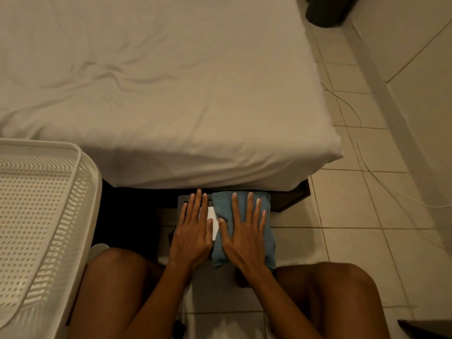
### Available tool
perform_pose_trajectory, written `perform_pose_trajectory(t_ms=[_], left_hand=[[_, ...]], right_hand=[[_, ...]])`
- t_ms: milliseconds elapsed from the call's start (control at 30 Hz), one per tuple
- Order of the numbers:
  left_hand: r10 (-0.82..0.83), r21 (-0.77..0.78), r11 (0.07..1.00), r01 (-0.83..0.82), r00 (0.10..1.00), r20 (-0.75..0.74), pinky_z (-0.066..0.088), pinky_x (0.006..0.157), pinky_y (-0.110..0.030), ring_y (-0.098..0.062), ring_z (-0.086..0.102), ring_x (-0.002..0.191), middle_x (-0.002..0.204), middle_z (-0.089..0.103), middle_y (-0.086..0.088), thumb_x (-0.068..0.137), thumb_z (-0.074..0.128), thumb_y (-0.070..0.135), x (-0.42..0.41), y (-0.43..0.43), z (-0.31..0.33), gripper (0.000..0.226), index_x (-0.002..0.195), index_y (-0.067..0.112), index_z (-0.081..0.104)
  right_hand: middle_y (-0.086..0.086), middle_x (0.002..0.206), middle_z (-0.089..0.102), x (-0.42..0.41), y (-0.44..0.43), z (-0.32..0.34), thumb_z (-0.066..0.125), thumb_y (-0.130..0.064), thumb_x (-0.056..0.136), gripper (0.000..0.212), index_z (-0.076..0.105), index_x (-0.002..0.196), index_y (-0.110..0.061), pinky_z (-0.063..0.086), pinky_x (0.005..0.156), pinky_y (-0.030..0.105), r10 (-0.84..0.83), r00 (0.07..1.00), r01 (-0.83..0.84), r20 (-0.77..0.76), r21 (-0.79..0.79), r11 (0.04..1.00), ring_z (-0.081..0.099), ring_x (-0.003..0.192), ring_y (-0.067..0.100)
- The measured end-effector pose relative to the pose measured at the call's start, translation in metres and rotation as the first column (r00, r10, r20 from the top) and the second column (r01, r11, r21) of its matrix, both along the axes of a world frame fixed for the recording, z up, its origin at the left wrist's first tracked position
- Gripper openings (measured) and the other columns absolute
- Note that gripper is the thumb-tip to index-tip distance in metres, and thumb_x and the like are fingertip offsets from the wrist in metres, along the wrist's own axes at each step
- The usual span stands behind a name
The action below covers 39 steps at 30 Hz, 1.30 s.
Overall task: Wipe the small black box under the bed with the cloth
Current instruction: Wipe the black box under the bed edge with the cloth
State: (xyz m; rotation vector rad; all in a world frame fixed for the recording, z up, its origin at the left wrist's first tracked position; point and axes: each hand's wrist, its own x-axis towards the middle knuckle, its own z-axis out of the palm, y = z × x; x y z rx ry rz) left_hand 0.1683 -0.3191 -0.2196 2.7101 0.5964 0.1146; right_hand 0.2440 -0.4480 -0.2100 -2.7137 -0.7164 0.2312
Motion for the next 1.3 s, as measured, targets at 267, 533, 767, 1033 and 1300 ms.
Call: perform_pose_trajectory(t_ms=[267, 533, 767, 1033, 1300], left_hand=[[0.017, 0.012, 1.0, -0.017, 0.999, -0.03, 0.002, 0.123, -0.035, -0.014, -0.008, 0.153, 0.166, -0.003, -0.005, 0.101, 0.023, 0.033, -0.002, 0.001, 0.005, 0.063, 0.157, 0.012, 0.003], [-0.009, 0.023, 1.0, 0.01, 0.999, -0.039, 0.002, 0.123, -0.036, -0.015, -0.009, 0.153, 0.166, -0.006, -0.005, 0.102, 0.025, 0.033, -0.003, -0.001, 0.004, 0.064, 0.157, 0.013, 0.0], [0.011, 0.005, 1.0, -0.011, 0.999, -0.031, 0.009, 0.123, -0.038, -0.014, -0.005, 0.153, 0.166, -0.002, -0.003, 0.102, 0.024, 0.032, -0.003, 0.003, 0.002, 0.062, 0.157, 0.014, 0.003], [-0.003, 0.005, 1.0, 0.003, 0.999, -0.036, 0.007, 0.124, -0.037, -0.015, -0.007, 0.153, 0.166, -0.003, -0.005, 0.103, 0.022, 0.033, -0.002, 0.004, 0.002, 0.062, 0.157, 0.01, 0.001], [-0.021, 0.016, 1.0, 0.021, 0.999, -0.035, 0.005, 0.124, -0.036, -0.015, -0.006, 0.153, 0.166, -0.002, -0.003, 0.103, 0.021, 0.034, 0.002, 0.006, 0.004, 0.061, 0.157, 0.012, 0.003]], right_hand=[[0.008, 0.168, -0.008, 0.004, 0.005, 0.001, 0.016, -0.06, 0.099, 0.071, 0.0, 0.16, -0.028, 0.0, 0.125, 0.05, 0.014, 1.0, -0.014, -0.009, 0.017, 1.0, -0.011, 0.154, 0.028], [0.004, 0.168, -0.005, -0.003, -0.006, -0.005, 0.02, -0.055, 0.099, 0.068, 0.005, 0.16, -0.027, 0.002, 0.125, 0.049, -0.033, 0.999, 0.033, -0.02, 0.006, 0.999, -0.006, 0.155, 0.025], [0.0, 0.168, -0.008, -0.002, -0.012, 0.004, 0.022, -0.055, 0.1, 0.065, 0.004, 0.159, -0.033, -0.004, 0.125, 0.044, 0.121, 0.992, -0.119, -0.033, 0.053, 0.992, -0.012, 0.154, 0.02], [0.011, 0.168, 0.004, 0.005, 0.015, 0.002, 0.028, -0.05, 0.101, 0.07, 0.008, 0.16, -0.019, 0.011, 0.125, 0.051, -0.126, 0.992, 0.125, -0.006, -0.031, 0.992, 0.001, 0.155, 0.03], [0.002, 0.168, -0.008, 0.006, -0.014, -0.001, 0.023, -0.052, 0.1, 0.067, 0.001, 0.16, -0.029, 0.004, 0.126, 0.046, -0.011, 0.999, 0.011, -0.035, -0.003, 1.0, -0.009, 0.155, 0.021]])
